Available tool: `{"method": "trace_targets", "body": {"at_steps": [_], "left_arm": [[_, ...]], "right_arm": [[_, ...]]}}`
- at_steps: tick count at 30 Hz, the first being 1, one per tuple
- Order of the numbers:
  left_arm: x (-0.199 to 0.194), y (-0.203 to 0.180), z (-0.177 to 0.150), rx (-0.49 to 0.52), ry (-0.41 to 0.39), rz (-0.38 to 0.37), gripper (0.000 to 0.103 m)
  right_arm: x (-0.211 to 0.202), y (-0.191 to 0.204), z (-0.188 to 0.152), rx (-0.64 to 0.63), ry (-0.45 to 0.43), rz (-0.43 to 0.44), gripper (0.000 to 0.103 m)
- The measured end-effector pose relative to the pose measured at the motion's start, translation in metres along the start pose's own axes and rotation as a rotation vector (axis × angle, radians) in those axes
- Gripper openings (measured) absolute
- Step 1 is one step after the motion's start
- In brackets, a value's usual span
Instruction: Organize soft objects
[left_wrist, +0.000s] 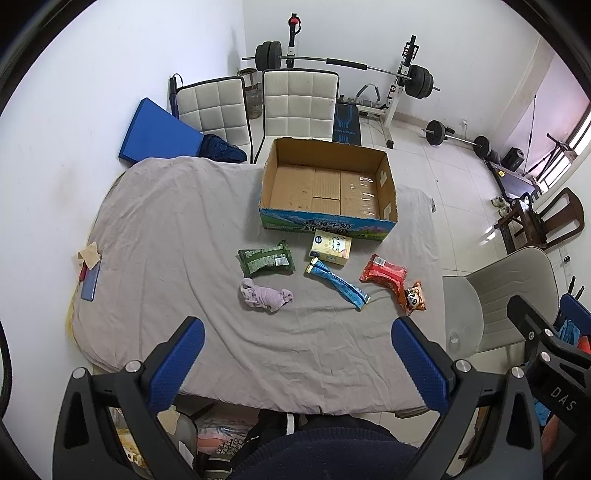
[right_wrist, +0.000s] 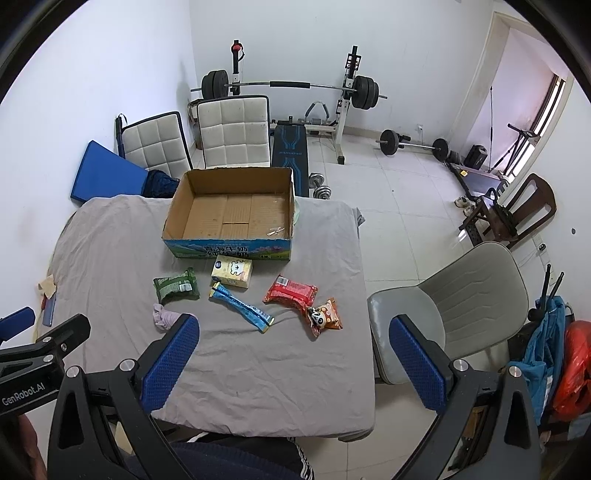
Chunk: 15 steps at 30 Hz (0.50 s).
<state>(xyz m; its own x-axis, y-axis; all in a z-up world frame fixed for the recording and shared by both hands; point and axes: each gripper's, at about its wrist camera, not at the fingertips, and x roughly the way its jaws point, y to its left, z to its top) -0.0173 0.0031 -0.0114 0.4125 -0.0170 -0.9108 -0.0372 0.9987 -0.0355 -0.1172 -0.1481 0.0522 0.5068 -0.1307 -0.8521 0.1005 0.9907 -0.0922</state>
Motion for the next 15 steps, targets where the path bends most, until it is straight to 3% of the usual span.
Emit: {"method": "trace_targets", "body": {"at_steps": [15], "left_arm": [[0.0004, -0.0036, 0.0052, 0.008, -0.025, 0.005, 0.103]], "right_arm": [[0.0061, 0.0027, 0.0052, 0.0, -0.008, 0.002, 0.103]]}}
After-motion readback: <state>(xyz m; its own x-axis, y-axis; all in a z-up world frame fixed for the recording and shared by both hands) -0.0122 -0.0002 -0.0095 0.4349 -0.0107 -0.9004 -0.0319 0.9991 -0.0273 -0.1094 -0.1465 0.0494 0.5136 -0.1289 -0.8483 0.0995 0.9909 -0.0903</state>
